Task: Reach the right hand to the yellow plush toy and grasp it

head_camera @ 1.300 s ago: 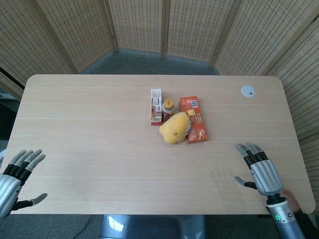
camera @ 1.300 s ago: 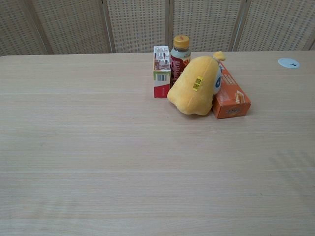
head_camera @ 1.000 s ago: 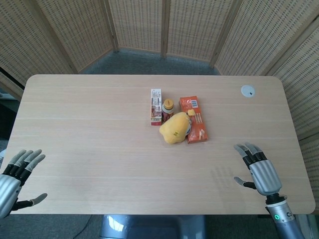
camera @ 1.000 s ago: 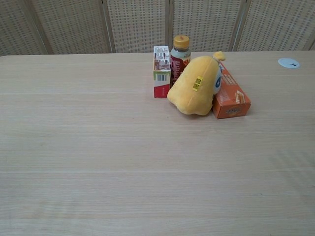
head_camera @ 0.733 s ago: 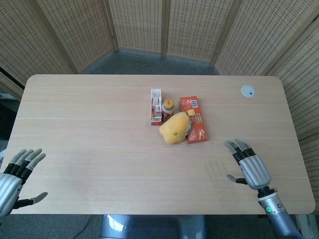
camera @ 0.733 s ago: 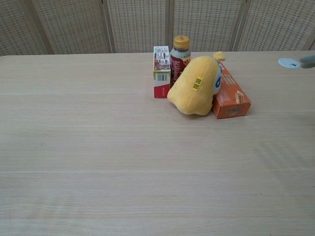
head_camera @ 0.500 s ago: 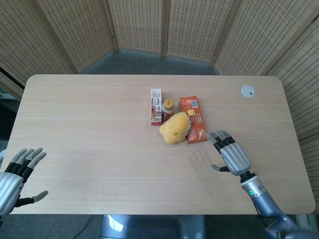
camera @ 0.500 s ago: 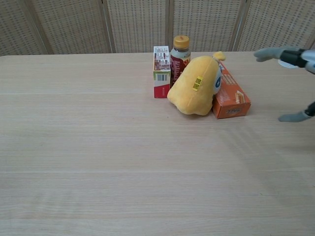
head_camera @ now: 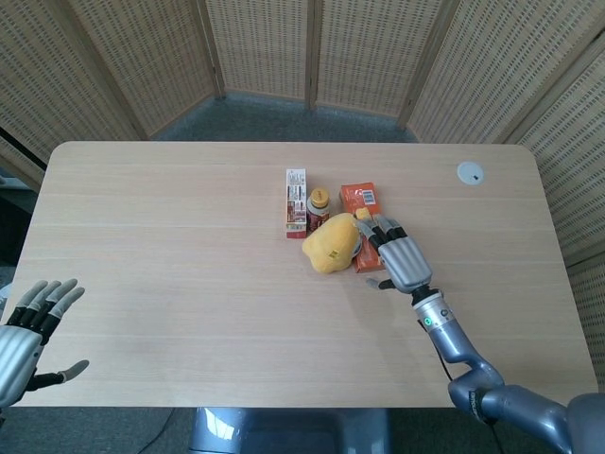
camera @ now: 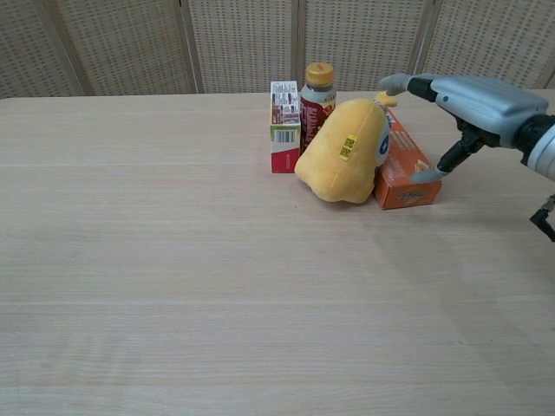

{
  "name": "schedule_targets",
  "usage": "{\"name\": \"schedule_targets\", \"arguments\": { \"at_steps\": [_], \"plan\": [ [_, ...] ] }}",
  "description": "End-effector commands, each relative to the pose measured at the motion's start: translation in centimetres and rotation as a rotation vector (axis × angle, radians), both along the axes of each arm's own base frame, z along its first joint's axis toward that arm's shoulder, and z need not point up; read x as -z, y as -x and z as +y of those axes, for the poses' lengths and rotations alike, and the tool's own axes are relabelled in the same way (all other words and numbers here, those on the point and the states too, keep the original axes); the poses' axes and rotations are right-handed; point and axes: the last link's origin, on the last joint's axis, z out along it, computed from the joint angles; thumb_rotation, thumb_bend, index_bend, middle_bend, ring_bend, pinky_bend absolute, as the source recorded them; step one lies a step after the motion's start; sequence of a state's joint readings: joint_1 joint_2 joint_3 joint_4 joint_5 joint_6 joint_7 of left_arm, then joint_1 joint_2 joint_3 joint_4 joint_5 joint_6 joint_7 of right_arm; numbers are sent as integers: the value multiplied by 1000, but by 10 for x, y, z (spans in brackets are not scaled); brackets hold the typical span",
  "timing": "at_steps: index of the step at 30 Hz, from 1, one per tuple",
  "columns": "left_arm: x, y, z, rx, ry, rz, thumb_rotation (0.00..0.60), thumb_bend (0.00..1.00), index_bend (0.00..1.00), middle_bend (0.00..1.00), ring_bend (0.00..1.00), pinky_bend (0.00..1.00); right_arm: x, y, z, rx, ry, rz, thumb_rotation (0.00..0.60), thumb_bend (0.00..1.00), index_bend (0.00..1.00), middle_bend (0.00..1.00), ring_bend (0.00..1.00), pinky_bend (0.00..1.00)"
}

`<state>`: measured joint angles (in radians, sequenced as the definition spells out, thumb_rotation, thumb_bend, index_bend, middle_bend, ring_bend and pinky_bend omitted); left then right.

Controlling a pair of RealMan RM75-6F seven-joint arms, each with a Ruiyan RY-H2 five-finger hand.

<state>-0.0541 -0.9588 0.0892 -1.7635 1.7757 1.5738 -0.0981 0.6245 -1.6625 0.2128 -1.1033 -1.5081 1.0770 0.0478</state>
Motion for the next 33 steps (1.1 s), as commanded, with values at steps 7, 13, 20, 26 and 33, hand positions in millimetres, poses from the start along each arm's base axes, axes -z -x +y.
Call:
{"name": "schedule_targets", "arguments": {
  "at_steps": [7,13,20,26,33],
  "plan": [
    [3,1,2,-5,8,6,600,57,96,0,0,0,9,-19,-22,19,13,-28,600,0,0,0,0,89],
    [4,2,3,-10,7,7,600,57,96,0,0,0,18,-25,-26,32,11,-39,600,0,0,0,0,78],
    [4,2,5,-13,9,9,600,57,95,0,0,0,30,-35,-25,20,33,-94,600,0,0,0,0,77],
    [4,3,5,-14,7,6,600,58,96,0,0,0,41,-39,-24,17,51,-147,600,0,47,2,0,140],
    [1,3,5,-15,0,0,600,57,97,0,0,0,53,-34,-23,26,60,-192,600,0,325,366,192,280]
  ]
}}
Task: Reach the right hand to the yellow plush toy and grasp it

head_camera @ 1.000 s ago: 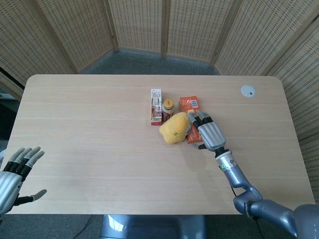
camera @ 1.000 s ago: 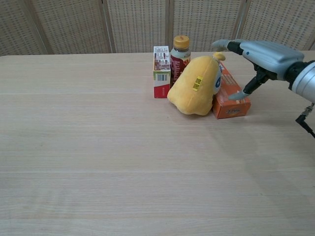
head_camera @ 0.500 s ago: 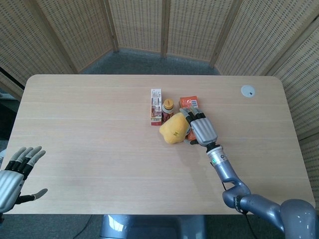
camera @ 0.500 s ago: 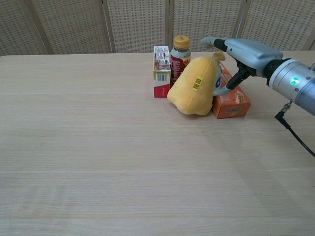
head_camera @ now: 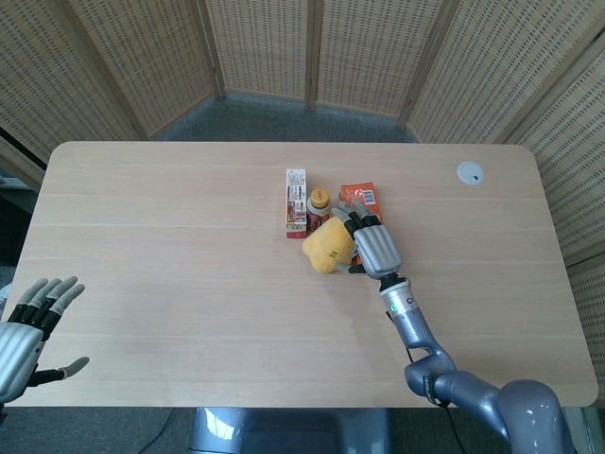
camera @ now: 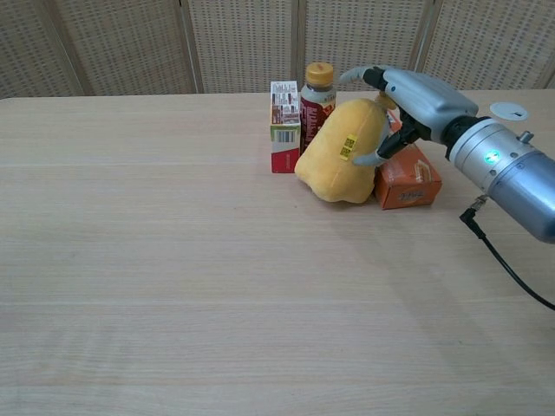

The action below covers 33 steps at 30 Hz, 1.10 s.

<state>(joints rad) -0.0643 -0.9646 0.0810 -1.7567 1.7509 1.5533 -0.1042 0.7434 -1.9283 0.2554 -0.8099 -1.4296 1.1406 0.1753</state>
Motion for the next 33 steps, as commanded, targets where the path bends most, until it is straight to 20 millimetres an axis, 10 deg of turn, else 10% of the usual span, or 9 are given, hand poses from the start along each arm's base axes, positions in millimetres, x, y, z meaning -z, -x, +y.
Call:
{"name": "schedule_targets", "arguments": {
  "at_steps": [1,10,33],
  "plan": [
    [-1,0,0,2,-5,-1,600,56,97,0,0,0,7,1,1,-2,7,-19,600,0,373,436,247,310],
    [-2,0,-1,4,-7,-4,600,56,96,0,0,0,8,7,2,-20,26,-25,600,0,561,632,488,495],
    [2,-3,-2,13,8,0,600,56,95,0,0,0,-87,-24,-8,-134,216,-57,600,5,576,652,520,525]
  ]
}}
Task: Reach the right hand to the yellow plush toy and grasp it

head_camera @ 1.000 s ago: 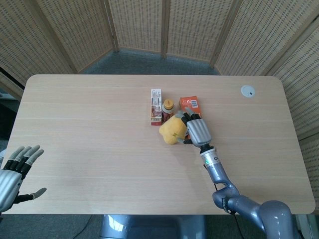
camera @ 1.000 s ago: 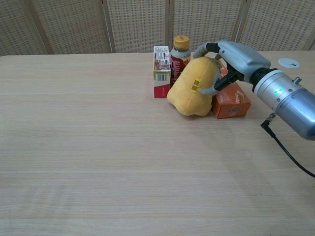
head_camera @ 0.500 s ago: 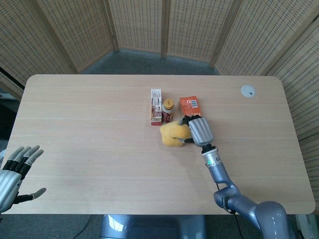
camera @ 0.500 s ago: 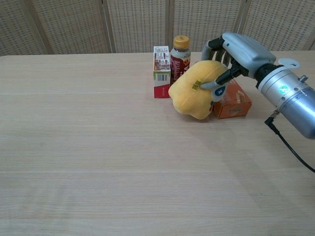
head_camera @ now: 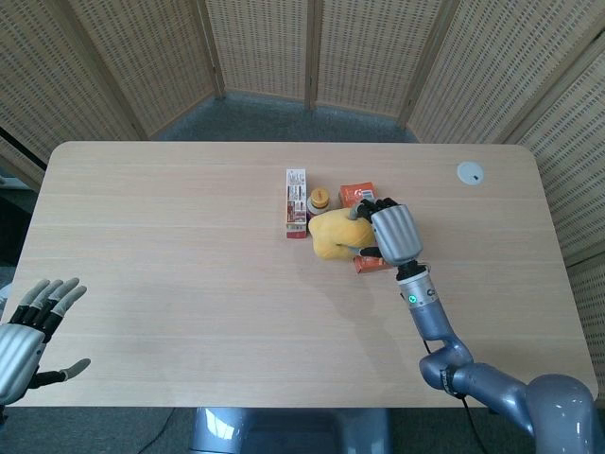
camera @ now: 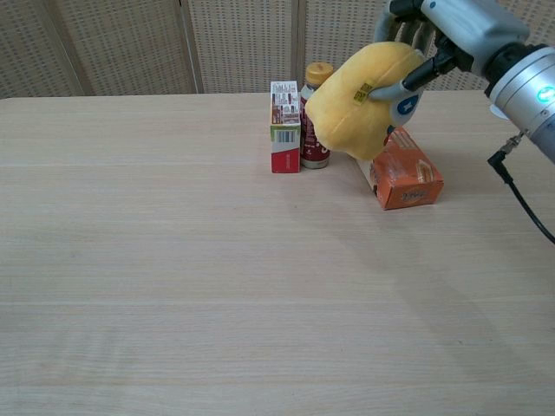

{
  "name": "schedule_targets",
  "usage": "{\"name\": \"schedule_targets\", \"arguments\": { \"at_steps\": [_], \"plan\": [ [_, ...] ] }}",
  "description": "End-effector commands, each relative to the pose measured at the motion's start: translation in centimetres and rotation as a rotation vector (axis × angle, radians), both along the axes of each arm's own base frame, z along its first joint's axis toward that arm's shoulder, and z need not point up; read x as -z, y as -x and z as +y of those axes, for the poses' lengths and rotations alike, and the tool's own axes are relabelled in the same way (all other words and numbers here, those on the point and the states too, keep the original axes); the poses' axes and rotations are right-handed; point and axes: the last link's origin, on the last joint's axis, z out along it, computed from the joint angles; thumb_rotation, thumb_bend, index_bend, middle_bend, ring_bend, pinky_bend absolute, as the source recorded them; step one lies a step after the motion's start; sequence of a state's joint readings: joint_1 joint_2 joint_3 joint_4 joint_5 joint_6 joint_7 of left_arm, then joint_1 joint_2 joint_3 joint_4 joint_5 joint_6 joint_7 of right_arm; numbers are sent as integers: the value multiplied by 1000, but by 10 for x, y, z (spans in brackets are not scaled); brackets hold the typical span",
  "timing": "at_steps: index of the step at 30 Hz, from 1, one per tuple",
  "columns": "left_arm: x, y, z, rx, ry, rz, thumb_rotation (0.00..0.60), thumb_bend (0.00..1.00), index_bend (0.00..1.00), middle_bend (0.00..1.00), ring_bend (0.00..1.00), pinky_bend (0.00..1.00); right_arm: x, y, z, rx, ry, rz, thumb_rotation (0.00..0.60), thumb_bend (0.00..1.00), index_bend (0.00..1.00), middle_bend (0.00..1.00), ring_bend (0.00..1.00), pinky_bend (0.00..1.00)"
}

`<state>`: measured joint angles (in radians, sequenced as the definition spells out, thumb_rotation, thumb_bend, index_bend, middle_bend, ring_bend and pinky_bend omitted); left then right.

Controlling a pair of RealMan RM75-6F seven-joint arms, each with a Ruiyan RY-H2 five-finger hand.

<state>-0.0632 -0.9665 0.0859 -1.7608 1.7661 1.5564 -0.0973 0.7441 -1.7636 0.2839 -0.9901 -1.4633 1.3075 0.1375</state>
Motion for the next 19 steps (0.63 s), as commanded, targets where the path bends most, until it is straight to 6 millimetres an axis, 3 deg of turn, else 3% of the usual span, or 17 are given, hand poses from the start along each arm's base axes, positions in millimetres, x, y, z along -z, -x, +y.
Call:
{"name": "schedule_targets", "arguments": {
  "at_steps": [1,12,19],
  "plan": [
    [1,-1,-1,2,2,0,600,56,96,0,0,0,-23,-9,-2,-9,46,-13,600,5,578,651,520,524],
    [3,-1,-2,4,14,6,600,57,95,0,0,0,-63,-44,-3,-47,115,-37,600,18,579,651,525,526],
    [3,-1,-2,4,13,3,600,58,96,0,0,0,-72,-53,-2,-49,126,-38,600,18,579,652,528,527]
  ]
}}
